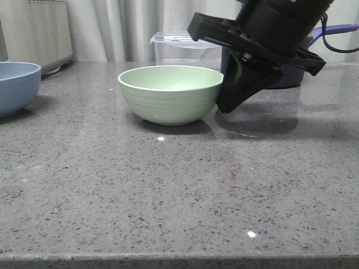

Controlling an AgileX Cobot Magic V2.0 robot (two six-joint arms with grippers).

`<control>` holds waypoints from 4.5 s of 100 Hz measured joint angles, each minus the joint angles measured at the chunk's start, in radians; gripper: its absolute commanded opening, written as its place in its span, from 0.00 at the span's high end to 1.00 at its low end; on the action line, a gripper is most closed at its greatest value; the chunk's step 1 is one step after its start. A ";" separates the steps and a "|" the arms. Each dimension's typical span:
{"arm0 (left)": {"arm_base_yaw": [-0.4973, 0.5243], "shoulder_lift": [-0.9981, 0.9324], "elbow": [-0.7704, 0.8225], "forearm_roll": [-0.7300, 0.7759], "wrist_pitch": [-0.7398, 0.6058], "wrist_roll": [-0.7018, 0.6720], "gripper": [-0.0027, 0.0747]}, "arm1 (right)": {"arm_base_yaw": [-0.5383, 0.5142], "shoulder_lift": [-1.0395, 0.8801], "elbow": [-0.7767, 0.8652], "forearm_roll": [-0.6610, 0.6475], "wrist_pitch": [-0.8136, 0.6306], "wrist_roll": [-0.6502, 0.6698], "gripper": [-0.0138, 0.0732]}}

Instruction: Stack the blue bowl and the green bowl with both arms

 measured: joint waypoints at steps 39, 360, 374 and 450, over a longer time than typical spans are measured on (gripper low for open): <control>-0.052 0.000 -0.155 -0.028 0.079 0.013 0.99 | 0.000 0.000 0.000 0.000 0.000 0.000 0.83; -0.512 -0.008 -0.289 -0.001 0.163 -0.034 0.60 | -0.071 -0.091 0.000 -0.028 0.129 0.000 0.83; -0.474 -0.112 -0.185 0.010 0.121 -0.042 0.60 | -0.086 -0.156 0.000 -0.037 0.133 0.000 0.83; -0.251 -0.887 0.465 0.066 -0.090 -0.050 0.91 | -0.198 -0.661 0.400 -0.093 -0.035 0.013 0.83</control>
